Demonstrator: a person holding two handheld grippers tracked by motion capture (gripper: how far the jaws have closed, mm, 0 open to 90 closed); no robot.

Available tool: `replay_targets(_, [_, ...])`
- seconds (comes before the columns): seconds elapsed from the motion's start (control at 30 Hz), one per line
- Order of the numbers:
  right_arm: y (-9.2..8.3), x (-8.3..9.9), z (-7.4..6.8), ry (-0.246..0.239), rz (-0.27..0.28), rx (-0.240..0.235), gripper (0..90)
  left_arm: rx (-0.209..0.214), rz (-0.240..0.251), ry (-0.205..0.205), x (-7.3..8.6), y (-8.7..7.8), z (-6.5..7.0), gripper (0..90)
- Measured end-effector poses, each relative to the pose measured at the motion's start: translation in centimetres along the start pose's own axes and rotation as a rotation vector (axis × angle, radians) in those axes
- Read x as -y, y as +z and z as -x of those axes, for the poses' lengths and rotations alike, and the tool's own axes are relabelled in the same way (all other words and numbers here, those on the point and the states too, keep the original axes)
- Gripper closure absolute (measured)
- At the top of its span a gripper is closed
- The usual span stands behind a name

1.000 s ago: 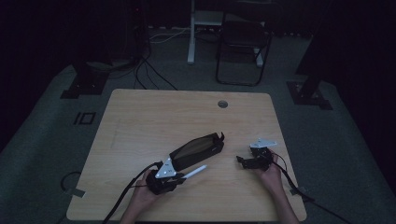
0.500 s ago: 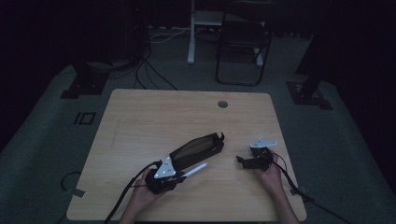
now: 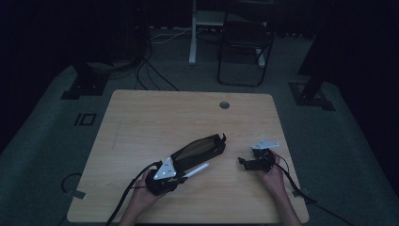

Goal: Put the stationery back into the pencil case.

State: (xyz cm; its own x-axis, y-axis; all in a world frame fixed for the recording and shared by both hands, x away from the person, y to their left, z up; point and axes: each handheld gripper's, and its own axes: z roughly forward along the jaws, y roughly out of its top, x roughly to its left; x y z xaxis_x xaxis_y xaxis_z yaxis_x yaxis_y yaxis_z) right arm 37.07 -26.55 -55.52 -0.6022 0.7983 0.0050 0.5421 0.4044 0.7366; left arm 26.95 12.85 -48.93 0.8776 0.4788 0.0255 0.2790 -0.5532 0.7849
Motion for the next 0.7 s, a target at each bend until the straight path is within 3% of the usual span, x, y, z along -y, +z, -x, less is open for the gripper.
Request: replay_targets(0.7, [0.0,0.0,0.0,0.001,0.000,0.000,17.4,-0.035,0.021,0.058,-1.8,-1.8,0.3,78.8])
